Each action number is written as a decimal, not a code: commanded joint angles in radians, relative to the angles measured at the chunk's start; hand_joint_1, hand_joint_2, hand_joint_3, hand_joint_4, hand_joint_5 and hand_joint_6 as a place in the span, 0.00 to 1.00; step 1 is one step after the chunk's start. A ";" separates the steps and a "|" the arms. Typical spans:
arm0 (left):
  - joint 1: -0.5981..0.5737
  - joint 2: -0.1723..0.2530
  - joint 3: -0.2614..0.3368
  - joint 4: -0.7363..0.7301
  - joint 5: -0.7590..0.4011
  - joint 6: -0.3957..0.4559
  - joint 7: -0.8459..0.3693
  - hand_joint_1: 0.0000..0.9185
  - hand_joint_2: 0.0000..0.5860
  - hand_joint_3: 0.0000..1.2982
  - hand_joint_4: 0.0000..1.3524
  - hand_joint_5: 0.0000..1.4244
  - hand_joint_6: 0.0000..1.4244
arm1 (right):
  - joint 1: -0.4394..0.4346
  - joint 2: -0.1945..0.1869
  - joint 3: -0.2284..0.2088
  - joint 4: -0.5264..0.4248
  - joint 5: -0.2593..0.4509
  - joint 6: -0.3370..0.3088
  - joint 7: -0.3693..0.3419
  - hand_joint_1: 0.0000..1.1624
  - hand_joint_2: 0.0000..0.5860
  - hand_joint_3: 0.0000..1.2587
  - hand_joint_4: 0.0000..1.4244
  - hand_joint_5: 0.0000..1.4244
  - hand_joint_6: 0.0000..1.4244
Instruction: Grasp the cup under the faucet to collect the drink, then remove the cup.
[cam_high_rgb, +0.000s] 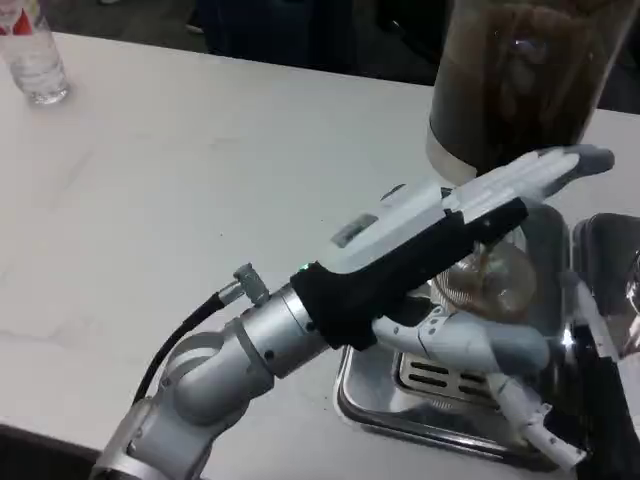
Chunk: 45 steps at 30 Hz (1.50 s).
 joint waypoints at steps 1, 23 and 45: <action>0.007 0.016 -0.025 -0.023 0.017 0.011 -0.024 0.00 0.15 0.00 0.00 0.04 0.02 | -0.042 -0.001 -0.006 0.012 0.044 -0.012 0.060 0.51 0.41 0.00 0.00 0.00 0.00; 0.000 0.049 -0.029 -0.035 0.031 0.024 -0.029 0.00 0.15 0.01 0.00 0.05 0.02 | -0.134 0.031 0.005 0.144 0.096 -0.107 0.091 0.55 0.35 0.00 0.00 0.00 0.00; 0.021 0.072 -0.049 -0.070 0.028 0.051 -0.027 0.00 0.15 0.02 0.00 0.05 0.02 | -0.146 0.084 0.018 0.154 0.034 -0.076 0.017 0.55 0.35 0.00 0.00 0.00 0.00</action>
